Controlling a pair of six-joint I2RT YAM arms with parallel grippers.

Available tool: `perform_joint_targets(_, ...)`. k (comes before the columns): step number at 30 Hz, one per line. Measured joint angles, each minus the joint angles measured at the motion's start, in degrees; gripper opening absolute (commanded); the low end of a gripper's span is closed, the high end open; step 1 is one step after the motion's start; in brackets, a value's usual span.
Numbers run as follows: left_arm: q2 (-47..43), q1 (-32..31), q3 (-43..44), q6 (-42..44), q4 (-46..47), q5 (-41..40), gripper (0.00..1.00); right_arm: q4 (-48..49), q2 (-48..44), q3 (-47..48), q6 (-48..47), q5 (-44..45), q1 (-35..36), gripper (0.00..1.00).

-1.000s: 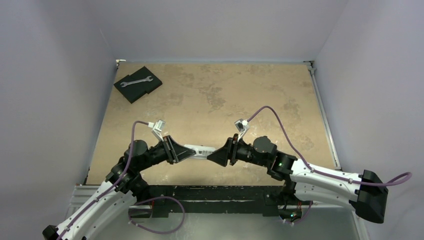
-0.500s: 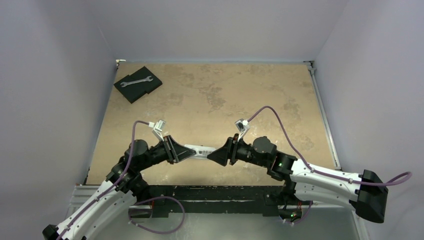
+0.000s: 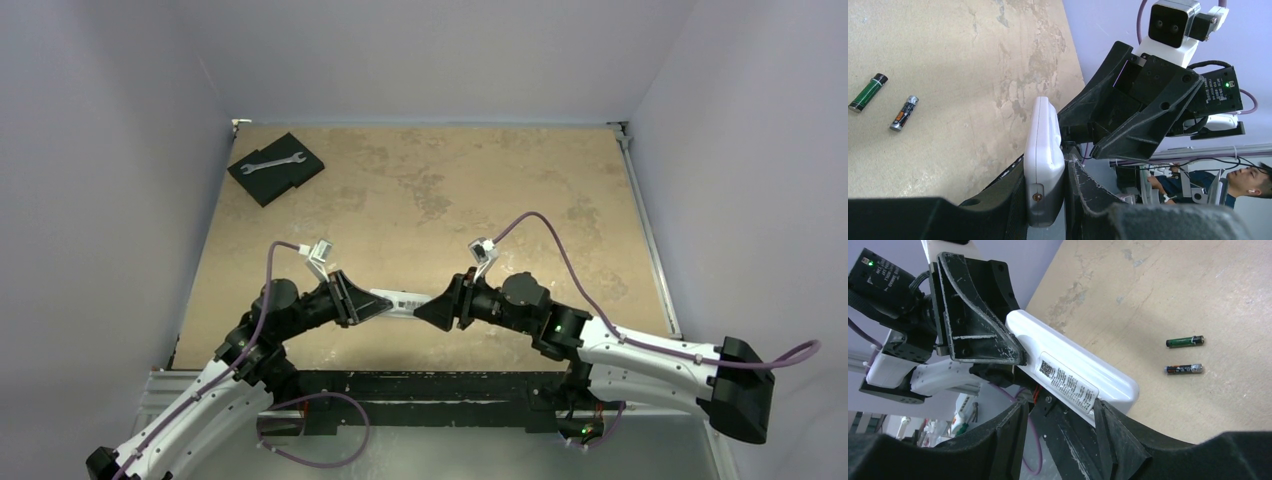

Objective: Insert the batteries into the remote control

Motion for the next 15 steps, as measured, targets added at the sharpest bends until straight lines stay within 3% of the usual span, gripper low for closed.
perform_joint_targets(15,-0.96,0.39,-1.05,-0.44,-0.55,-1.57,0.0,4.79,3.93,-0.5,1.16,-0.09,-0.09,0.59)
